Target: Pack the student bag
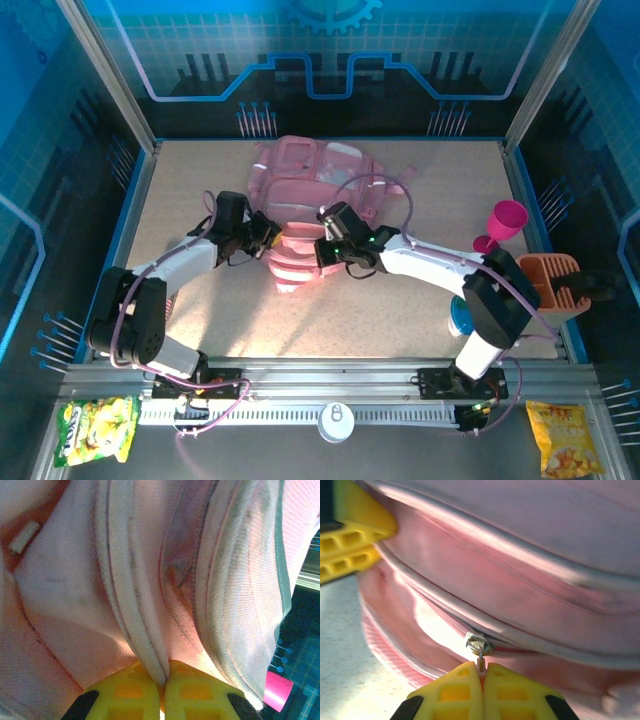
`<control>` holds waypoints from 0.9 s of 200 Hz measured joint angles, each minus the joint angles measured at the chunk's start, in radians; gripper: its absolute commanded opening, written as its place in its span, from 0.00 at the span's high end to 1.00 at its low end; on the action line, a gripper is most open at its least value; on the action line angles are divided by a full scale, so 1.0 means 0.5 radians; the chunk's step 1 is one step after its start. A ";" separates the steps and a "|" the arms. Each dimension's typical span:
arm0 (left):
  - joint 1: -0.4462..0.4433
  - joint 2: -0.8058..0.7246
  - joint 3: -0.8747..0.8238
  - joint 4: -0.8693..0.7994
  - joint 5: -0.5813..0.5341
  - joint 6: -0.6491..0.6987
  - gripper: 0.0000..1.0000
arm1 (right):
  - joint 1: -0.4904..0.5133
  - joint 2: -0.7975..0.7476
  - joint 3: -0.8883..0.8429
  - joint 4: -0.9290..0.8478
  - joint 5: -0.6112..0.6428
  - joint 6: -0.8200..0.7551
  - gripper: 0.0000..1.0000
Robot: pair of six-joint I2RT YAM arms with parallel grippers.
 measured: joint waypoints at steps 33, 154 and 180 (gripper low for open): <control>0.000 0.000 0.053 -0.060 0.000 0.069 1.00 | -0.064 -0.081 -0.079 -0.084 0.208 -0.093 1.00; 0.146 0.037 0.161 -0.263 0.203 0.513 1.00 | -0.613 0.163 0.246 -0.237 0.032 -0.678 1.00; 0.159 0.068 0.180 -0.304 0.227 0.598 1.00 | -0.705 0.317 0.456 -0.330 -0.005 -0.766 1.00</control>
